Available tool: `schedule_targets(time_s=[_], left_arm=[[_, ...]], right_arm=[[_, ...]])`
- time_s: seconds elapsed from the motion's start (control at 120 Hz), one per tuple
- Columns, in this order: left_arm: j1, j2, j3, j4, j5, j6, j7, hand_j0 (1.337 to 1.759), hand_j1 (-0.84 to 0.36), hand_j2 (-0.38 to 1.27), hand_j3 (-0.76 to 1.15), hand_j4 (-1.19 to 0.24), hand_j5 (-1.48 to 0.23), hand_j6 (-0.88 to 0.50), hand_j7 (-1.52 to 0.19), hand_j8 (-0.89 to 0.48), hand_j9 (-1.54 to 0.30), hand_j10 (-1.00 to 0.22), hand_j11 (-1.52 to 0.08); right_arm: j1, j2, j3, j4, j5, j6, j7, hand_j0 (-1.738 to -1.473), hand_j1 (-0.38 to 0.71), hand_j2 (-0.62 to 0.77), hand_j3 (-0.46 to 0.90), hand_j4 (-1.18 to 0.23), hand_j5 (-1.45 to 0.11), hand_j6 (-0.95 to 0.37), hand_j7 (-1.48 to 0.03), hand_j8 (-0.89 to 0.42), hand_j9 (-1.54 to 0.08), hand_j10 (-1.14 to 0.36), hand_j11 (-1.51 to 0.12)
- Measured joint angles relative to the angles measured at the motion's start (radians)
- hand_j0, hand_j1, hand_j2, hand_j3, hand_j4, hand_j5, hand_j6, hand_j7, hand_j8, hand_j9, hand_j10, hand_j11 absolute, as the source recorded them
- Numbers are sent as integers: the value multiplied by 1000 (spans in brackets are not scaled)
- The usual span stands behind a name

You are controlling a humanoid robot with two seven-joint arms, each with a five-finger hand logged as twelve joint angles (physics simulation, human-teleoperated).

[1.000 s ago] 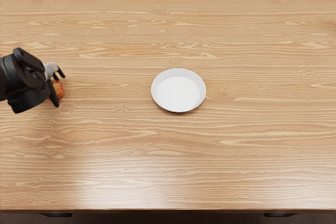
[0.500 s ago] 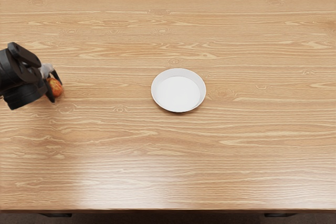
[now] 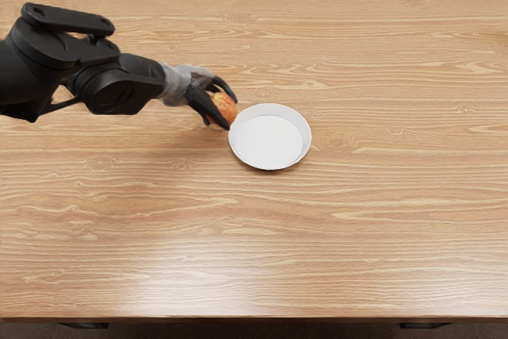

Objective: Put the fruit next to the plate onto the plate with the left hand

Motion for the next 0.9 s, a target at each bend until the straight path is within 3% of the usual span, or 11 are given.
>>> schedule_targets(time_s=[0.042,0.142,0.342,0.408,0.483,0.558,0.608,0.725,0.817,0.9], left_arm=[[0,-12,-42,20,12,-19,0,1641,-462,502,0,-362,-1207,-174,-1175,-242,-1162,-843,-1164],[4,-28,-105,48,32,-47,-1,1641,-430,475,0,-410,-1202,-219,-1183,-269,-1173,-861,-1176],[31,-41,-140,68,44,-63,-2,1640,-418,485,0,-442,-1194,-222,-1174,-269,-1175,-879,-1185],[38,-50,-144,73,48,-61,-7,1645,-308,372,0,-411,-979,-245,-961,-266,-961,-815,-971],[39,-59,-150,75,49,-60,-11,1649,-129,262,0,-303,-705,-188,-692,-202,-692,-560,-697],[32,-47,-155,62,50,-59,-13,1652,10,182,0,-215,-497,-135,-489,-139,-488,-393,-491],[20,19,-146,41,51,-62,-13,1653,80,143,0,-172,-394,-109,-387,-113,-386,-311,-389],[-100,273,-51,-59,51,-140,-15,1655,190,82,0,-103,-230,-68,-226,-70,-226,-182,-227],[-95,510,45,-117,43,-317,-15,1656,242,53,0,-71,-153,-48,-151,-49,-151,-121,-151],[-91,589,149,-142,41,-399,-16,1657,272,37,0,-51,-108,-36,-106,-37,-106,-84,-107]], right_arm=[[0,0,0,0,0,0,0,-1658,-349,0,0,-1,0,-1,0,-1,0,0,0],[0,0,0,0,0,0,0,-1658,-349,0,0,-1,0,-1,0,-1,0,0,0],[0,0,0,0,0,0,0,-1658,-349,0,0,-1,0,-1,0,-1,0,-1,0],[0,0,0,0,0,0,0,-1658,-349,0,0,-1,0,-1,0,-1,0,-1,0],[0,0,0,0,0,0,0,-1658,-349,0,0,-1,0,-1,0,-1,0,-1,0],[0,0,0,0,0,0,0,-1658,-349,0,0,-1,0,-1,0,-1,0,-1,0],[0,0,0,0,0,0,0,-1658,-349,0,0,-1,0,-1,0,-1,0,-1,0],[0,0,0,0,0,0,0,-1658,-349,0,0,-1,0,-1,0,-1,0,-1,0],[0,0,0,0,0,0,0,-1658,-349,0,0,-1,0,-1,0,-1,0,-1,0],[0,0,0,0,0,0,0,-1658,-349,0,0,-1,0,-1,0,-1,0,0,0]])
